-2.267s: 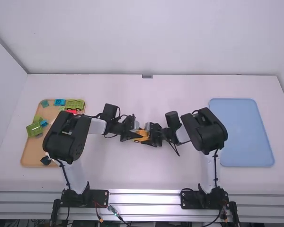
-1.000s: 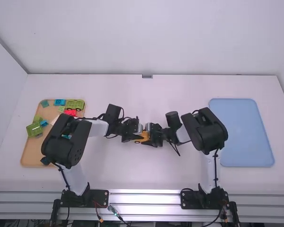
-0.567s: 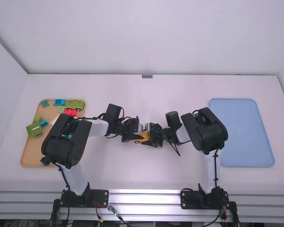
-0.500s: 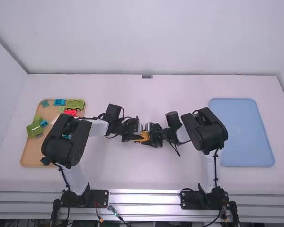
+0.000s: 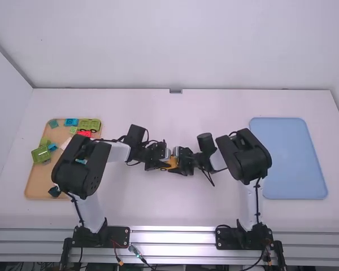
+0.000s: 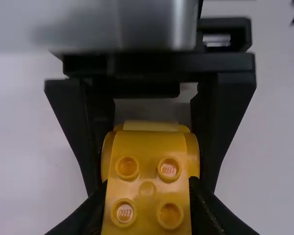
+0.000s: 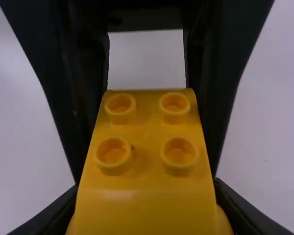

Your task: Assemble lego blocks to make yellow taxi

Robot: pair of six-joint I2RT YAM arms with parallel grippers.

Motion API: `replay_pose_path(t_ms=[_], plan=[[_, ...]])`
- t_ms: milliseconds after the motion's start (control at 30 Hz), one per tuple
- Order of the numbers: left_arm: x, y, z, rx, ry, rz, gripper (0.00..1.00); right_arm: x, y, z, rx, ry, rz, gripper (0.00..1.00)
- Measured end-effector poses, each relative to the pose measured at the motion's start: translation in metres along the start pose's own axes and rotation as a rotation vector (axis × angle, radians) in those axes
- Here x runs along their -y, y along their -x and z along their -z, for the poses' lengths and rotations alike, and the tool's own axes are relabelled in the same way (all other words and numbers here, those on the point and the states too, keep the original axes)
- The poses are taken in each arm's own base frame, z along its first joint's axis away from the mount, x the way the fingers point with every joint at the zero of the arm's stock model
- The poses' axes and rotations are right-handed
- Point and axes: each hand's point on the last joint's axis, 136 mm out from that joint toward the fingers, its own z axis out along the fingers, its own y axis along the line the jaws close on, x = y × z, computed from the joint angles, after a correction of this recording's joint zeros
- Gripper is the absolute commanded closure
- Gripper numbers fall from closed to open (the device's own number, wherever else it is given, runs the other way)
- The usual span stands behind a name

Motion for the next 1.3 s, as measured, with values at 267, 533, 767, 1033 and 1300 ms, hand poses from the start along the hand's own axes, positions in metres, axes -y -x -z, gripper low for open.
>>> replay_pose_path(t_ms=[267, 533, 767, 1033, 1300], plan=[[0.0, 0.0, -0.001, -0.002, -0.001, -0.004, 0.6, 0.0, 0.0, -0.001, -0.002, -0.002, 0.0, 0.54], [0.001, 0.0, -0.001, -0.001, -0.002, -0.003, 0.57, 0.0, 0.0, -0.001, -0.003, -0.002, 0.0, 0.54], [-0.006, 0.005, 0.017, 0.008, 0.039, 0.005, 0.23, 0.0, -0.001, 0.0, -0.007, -0.003, -0.003, 0.54], [-0.036, 0.027, 0.09, 0.129, 0.188, 0.015, 0.01, 0.002, -0.002, -0.001, -0.014, -0.009, -0.004, 0.53], [-0.055, 0.021, 0.185, 0.277, 0.37, 0.113, 0.01, 0.021, 0.003, 0.001, -0.021, -0.051, -0.084, 0.56]])
